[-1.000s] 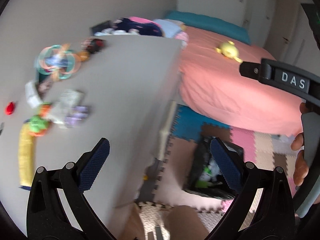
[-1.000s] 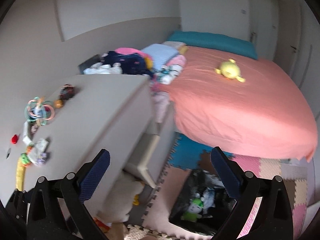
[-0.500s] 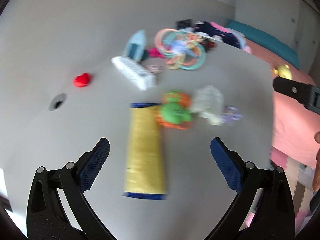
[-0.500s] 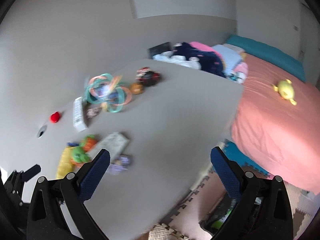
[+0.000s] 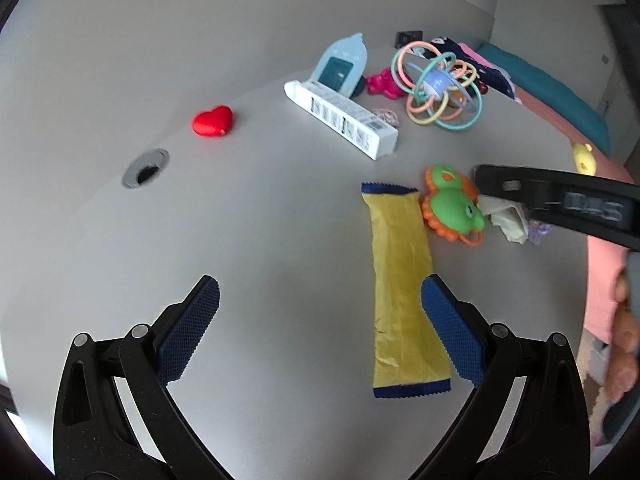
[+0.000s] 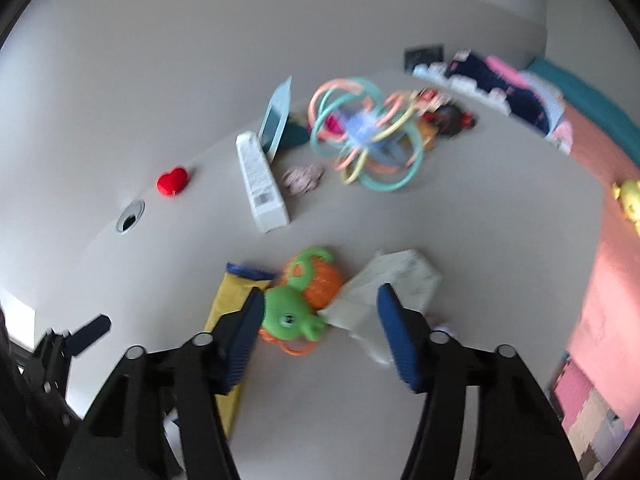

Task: Collect trash
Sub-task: 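Move both tools back over the desk toward the yellow wrapper, then grasp the yellow wrapper with the left tool while the right tool grasps the green-orange toy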

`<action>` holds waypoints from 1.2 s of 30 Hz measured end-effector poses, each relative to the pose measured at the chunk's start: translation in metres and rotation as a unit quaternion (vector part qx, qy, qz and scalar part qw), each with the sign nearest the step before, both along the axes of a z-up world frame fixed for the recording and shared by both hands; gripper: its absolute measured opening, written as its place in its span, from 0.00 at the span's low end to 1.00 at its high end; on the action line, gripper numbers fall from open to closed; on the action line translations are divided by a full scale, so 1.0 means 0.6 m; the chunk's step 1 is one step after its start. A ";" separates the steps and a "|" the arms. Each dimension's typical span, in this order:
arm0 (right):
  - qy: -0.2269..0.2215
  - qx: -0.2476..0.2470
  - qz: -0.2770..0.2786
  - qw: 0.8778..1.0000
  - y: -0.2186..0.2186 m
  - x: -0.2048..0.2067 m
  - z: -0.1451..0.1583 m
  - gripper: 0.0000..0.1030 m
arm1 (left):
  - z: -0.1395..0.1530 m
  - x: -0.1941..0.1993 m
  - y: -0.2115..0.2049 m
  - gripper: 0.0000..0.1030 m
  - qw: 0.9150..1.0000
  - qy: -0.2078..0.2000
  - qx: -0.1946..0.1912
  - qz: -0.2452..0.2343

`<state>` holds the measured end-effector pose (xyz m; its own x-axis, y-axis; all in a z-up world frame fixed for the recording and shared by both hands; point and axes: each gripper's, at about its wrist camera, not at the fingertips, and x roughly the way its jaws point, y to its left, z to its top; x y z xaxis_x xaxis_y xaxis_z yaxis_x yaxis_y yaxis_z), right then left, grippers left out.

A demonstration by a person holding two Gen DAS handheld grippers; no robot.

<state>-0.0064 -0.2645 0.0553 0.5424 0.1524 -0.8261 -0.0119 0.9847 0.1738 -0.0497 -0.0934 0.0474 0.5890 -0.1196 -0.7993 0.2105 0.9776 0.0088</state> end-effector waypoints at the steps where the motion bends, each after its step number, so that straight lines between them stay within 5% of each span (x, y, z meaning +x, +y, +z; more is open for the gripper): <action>1: 0.007 -0.001 -0.001 1.000 0.004 0.007 -0.006 0.56 | -0.002 0.001 0.000 0.95 1.000 0.003 -0.003 -0.002; 12: 0.052 -0.037 0.003 0.998 0.027 0.062 -0.053 0.55 | -0.024 0.009 -0.020 0.95 1.000 0.015 -0.005 -0.017; 18: 0.038 -0.023 0.017 0.999 0.028 0.062 -0.051 0.51 | -0.029 0.019 -0.030 0.94 1.000 0.018 -0.007 -0.019; 24: -0.003 -0.005 0.020 1.000 0.008 0.045 0.004 0.51 | -0.041 0.032 -0.052 0.73 0.999 0.039 -0.021 -0.026; 27: -0.020 -0.001 0.017 1.000 -0.007 0.029 0.030 0.52 | -0.042 0.030 -0.068 0.42 0.999 0.017 0.006 -0.028; 30: -0.036 0.003 0.009 0.999 -0.029 0.009 0.046 0.52 | -0.042 0.028 -0.071 0.21 0.999 0.012 -0.001 -0.032; 36: -0.057 0.016 -0.014 0.998 -0.078 -0.031 0.065 0.52 | -0.019 0.001 -0.086 0.17 0.999 -0.011 -0.005 -0.042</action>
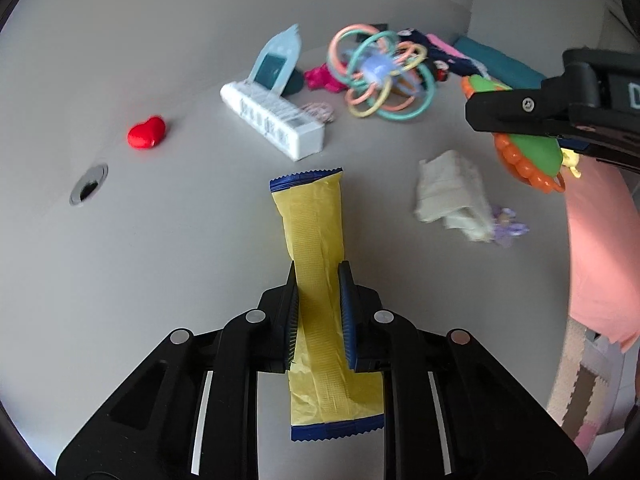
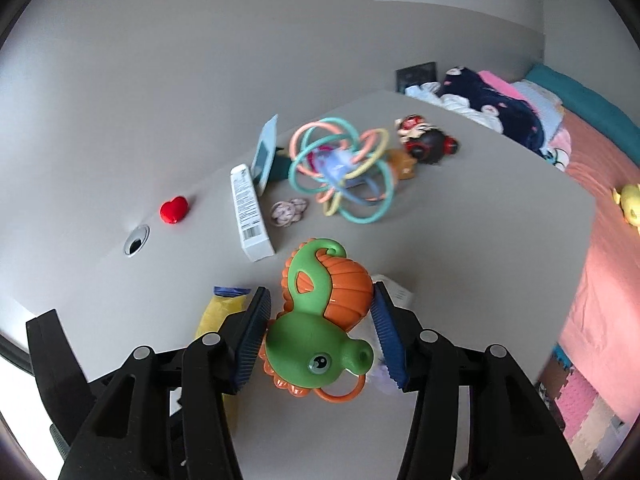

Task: Collect trash
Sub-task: 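Grasp the yellow wrapper with the left tool while the right tool grasps the green-orange toy, then carry the wrapper and green toy to the trash bin and release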

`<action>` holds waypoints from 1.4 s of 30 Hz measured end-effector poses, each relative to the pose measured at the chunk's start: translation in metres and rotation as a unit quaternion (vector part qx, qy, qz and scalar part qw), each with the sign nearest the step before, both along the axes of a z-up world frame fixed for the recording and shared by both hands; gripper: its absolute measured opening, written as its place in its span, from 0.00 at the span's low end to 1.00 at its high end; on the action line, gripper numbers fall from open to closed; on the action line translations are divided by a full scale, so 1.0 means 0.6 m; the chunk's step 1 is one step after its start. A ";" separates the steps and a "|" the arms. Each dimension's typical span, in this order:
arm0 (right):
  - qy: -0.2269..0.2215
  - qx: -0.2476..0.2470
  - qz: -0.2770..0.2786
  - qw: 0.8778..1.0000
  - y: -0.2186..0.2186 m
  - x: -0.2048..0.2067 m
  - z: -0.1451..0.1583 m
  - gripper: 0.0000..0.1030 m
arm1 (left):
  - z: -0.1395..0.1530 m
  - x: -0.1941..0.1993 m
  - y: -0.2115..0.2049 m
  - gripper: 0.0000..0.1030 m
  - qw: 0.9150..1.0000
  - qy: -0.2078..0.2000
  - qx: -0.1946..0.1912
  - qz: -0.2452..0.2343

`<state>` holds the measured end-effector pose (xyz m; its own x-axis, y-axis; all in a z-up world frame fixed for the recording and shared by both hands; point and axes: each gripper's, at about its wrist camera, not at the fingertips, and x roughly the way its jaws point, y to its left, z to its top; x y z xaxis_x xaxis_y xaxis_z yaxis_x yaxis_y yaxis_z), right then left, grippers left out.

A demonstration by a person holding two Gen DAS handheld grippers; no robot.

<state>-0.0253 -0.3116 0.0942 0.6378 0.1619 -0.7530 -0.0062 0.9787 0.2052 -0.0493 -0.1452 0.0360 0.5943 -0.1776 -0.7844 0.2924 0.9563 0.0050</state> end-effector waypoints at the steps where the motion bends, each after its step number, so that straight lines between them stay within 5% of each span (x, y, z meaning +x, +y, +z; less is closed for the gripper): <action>1: -0.003 0.002 -0.005 1.000 -0.010 -0.007 0.003 0.52 | 0.006 -0.007 -0.008 0.17 1.000 -0.004 0.001 -0.003; 17: -0.040 0.010 -0.126 0.991 -0.239 -0.205 0.029 0.52 | 0.048 -0.141 -0.247 0.17 0.990 -0.033 -0.008 -0.139; 31: -0.026 0.007 -0.271 0.962 -0.454 -0.408 -0.009 0.52 | -0.003 -0.268 -0.475 0.17 0.960 -0.003 -0.007 -0.279; 42: 0.000 0.014 -0.337 0.942 -0.546 -0.506 -0.065 0.52 | -0.069 -0.357 -0.588 0.17 0.933 0.038 0.004 -0.357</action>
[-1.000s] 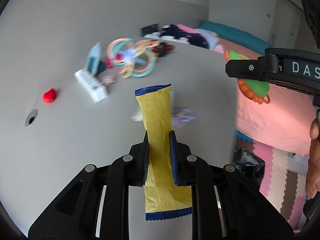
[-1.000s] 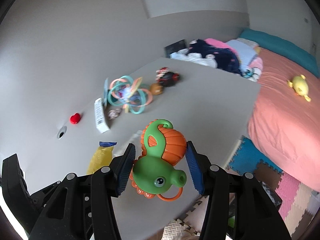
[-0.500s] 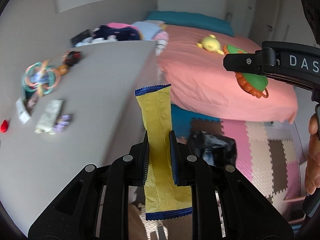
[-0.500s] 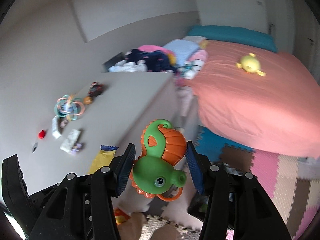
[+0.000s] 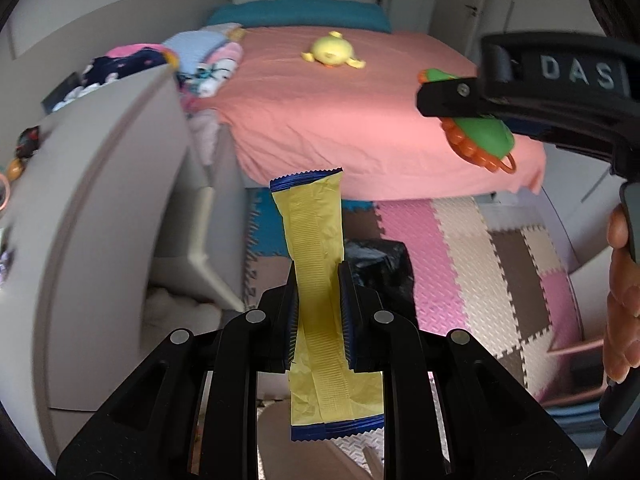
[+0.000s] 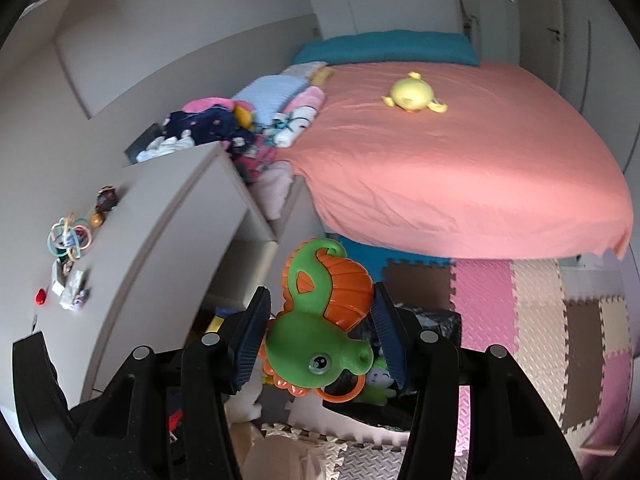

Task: Collect trash
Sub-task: 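Carry the wrapper and green toy to the trash bin and release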

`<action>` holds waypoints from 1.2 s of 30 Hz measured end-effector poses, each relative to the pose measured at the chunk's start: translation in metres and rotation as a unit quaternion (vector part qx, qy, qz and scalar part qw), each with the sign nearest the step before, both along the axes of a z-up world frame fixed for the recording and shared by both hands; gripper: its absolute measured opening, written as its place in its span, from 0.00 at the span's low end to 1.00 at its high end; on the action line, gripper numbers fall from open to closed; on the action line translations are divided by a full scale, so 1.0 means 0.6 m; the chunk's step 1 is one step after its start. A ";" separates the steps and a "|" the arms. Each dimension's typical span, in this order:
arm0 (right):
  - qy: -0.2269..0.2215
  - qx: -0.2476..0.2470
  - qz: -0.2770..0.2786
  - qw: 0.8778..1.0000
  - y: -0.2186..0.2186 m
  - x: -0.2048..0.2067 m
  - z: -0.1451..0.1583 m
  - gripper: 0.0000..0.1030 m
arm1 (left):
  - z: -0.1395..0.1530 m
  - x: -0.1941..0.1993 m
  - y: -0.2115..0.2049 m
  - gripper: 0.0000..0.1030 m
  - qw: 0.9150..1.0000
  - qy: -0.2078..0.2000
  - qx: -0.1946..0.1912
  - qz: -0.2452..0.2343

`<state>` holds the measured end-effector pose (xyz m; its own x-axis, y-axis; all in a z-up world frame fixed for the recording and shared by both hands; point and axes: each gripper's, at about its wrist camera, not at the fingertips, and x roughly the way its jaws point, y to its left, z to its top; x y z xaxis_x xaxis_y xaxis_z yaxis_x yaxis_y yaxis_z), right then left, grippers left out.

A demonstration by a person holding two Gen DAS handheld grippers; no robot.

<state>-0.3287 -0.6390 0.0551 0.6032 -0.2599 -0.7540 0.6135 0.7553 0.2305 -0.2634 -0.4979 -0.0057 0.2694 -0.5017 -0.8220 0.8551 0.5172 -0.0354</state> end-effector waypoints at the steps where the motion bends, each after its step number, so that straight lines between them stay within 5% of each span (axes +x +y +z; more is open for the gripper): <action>1: 0.002 0.002 -0.004 1.000 -0.007 -0.006 -0.005 0.52 | -0.005 -0.005 -0.006 0.17 1.000 0.000 0.003 -0.005; 10: 0.034 0.017 -0.035 0.999 -0.056 -0.026 -0.059 0.52 | -0.041 -0.014 -0.054 0.20 1.000 0.016 0.018 -0.016; 11: 0.043 0.016 -0.043 0.998 -0.060 -0.026 -0.065 0.52 | -0.041 -0.014 -0.057 0.26 1.000 0.016 0.019 -0.014; 12: 0.050 0.016 -0.053 0.997 -0.065 -0.027 -0.070 0.60 | -0.042 -0.015 -0.064 0.65 1.000 0.012 0.022 -0.010; 13: 0.053 0.021 -0.064 0.996 -0.072 -0.028 -0.076 0.87 | -0.040 -0.015 -0.070 0.92 1.000 -0.005 0.025 0.000; 14: 0.046 0.031 -0.068 0.996 -0.078 -0.032 -0.082 0.97 | -0.038 -0.019 -0.072 0.94 1.000 -0.024 0.019 0.005; 16: 0.063 0.044 -0.075 0.994 -0.088 -0.034 -0.099 0.98 | -0.036 -0.027 -0.077 0.94 0.999 -0.049 0.017 0.000; 24: 0.066 0.032 -0.079 0.994 -0.091 -0.034 -0.114 0.98 | -0.054 -0.021 -0.082 0.94 0.999 -0.039 0.031 -0.013; 36: 0.036 0.021 -0.043 0.998 -0.042 0.026 -0.073 0.98 | -0.025 0.032 -0.025 0.94 0.999 -0.022 0.014 0.028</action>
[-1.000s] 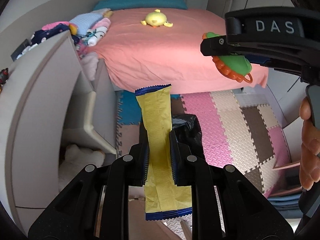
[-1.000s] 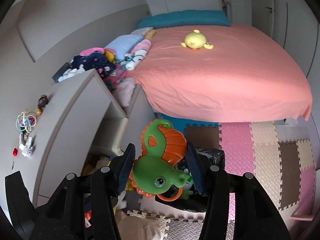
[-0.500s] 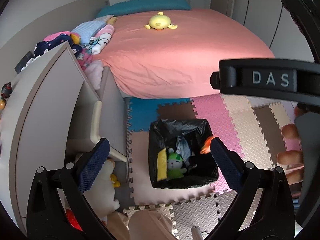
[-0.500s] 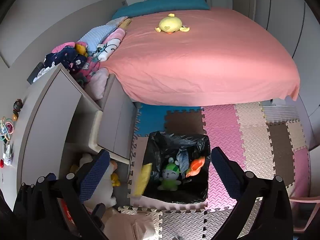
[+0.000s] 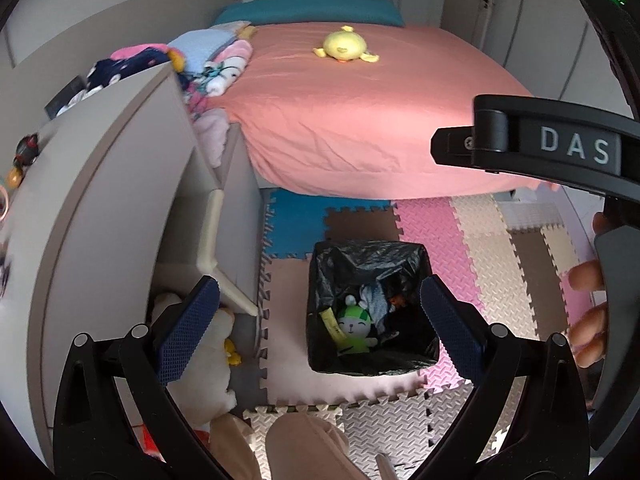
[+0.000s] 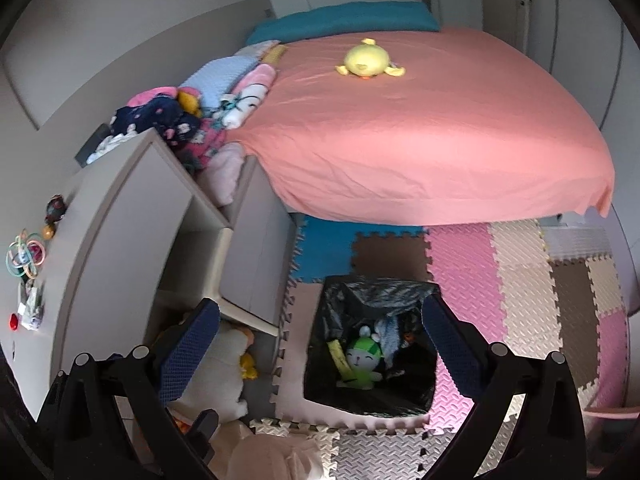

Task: Collect trash
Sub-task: 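Carry the wrapper and green toy to the trash bin and release, then return both tools to the desk and grasp the paper note with the left tool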

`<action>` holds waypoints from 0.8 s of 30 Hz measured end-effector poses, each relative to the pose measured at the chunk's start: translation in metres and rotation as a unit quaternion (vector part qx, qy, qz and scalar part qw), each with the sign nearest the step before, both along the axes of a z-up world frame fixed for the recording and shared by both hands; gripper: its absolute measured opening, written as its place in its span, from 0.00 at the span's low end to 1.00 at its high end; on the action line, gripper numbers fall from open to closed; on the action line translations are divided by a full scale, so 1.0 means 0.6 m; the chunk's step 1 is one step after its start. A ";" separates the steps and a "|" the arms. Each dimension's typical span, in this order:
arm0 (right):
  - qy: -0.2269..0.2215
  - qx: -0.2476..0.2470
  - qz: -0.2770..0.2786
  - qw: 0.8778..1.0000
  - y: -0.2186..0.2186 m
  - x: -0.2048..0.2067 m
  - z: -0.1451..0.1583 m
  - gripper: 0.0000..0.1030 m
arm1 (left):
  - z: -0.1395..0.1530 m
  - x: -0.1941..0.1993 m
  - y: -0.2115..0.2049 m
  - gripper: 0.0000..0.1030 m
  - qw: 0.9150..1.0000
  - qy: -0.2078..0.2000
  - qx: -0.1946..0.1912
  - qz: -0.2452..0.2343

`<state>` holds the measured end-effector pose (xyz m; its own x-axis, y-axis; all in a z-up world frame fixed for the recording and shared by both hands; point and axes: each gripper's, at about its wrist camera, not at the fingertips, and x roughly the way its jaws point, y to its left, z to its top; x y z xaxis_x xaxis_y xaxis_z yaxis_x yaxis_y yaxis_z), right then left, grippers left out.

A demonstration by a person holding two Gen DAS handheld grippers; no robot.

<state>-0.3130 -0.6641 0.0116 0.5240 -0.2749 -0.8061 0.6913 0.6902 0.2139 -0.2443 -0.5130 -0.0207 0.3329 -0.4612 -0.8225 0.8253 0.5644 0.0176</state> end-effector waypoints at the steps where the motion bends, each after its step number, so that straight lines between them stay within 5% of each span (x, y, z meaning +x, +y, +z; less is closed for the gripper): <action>1: -0.004 -0.002 0.007 1.000 0.008 0.011 0.005 0.98 | 0.004 0.010 0.009 0.94 1.000 0.000 -0.001 0.008; 12: -0.037 -0.007 0.080 0.996 0.105 0.133 0.054 0.98 | 0.071 0.128 0.142 0.94 0.994 -0.029 -0.023 0.102; 24: -0.047 -0.032 0.175 0.983 0.233 0.266 0.097 0.98 | 0.128 0.264 0.313 0.94 0.973 -0.054 -0.041 0.219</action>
